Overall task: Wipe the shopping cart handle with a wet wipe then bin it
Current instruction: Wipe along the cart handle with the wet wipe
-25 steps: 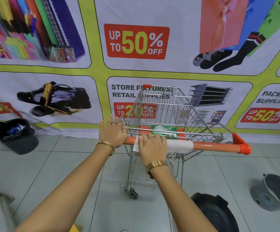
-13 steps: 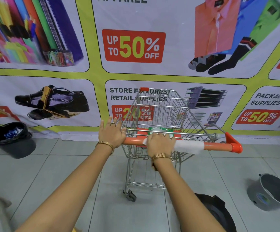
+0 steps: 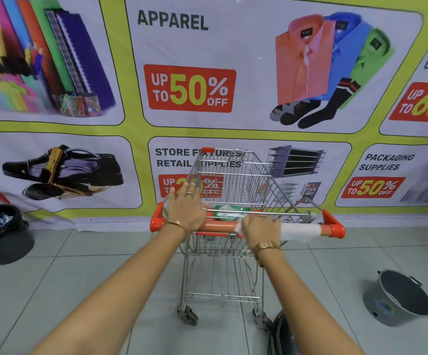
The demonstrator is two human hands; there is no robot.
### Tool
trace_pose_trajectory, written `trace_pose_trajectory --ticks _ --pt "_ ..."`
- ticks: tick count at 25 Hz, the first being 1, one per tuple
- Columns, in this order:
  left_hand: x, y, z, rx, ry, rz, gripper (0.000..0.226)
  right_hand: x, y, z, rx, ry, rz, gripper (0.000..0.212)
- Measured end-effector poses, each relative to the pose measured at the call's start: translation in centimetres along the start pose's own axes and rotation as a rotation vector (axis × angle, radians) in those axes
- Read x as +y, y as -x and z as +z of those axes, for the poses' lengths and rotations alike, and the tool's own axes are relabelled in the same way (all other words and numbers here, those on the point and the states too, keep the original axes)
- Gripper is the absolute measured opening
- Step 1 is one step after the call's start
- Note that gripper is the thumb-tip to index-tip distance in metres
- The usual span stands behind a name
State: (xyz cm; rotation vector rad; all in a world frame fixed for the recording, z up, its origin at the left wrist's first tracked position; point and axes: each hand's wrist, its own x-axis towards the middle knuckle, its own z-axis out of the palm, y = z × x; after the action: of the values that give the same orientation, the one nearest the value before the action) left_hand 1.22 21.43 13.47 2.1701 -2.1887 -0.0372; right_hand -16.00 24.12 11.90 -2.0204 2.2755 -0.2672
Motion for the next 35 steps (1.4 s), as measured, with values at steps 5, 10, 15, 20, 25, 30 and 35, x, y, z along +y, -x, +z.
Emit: trace_pose_trajectory --ticks 5,10,15,20,25,30,35 --pt "3.8 -0.6 2.1 -0.092 0.131 0.034 0.065 2.1 -0.2 0.1 0.061 -0.017 -0.143 0.033" --pt "3.6 -0.8 2.2 -0.100 0.074 0.047 0.061 9.2 -1.3 -1.8 0.033 -0.034 0.025 0.053" --pt "3.8 -0.8 2.4 -0.083 0.040 0.047 0.057 5.7 -1.4 -0.3 0.043 0.063 0.036 0.027" --pt "3.4 -0.6 2.7 -0.072 0.044 0.034 0.058 7.3 -0.5 -0.1 0.163 -0.048 -0.196 0.075" --pt "3.5 -0.6 2.6 -0.070 0.036 0.040 0.058 12.3 -1.7 -1.1 0.137 0.087 0.018 0.052" --pt "3.5 -0.5 2.7 -0.064 0.026 0.039 0.057 6.1 -1.2 0.7 0.132 0.122 -0.064 0.035" --pt "2.9 -0.3 2.5 -0.073 0.025 0.039 0.057 8.6 -0.7 0.0 0.079 0.171 -0.224 0.037"
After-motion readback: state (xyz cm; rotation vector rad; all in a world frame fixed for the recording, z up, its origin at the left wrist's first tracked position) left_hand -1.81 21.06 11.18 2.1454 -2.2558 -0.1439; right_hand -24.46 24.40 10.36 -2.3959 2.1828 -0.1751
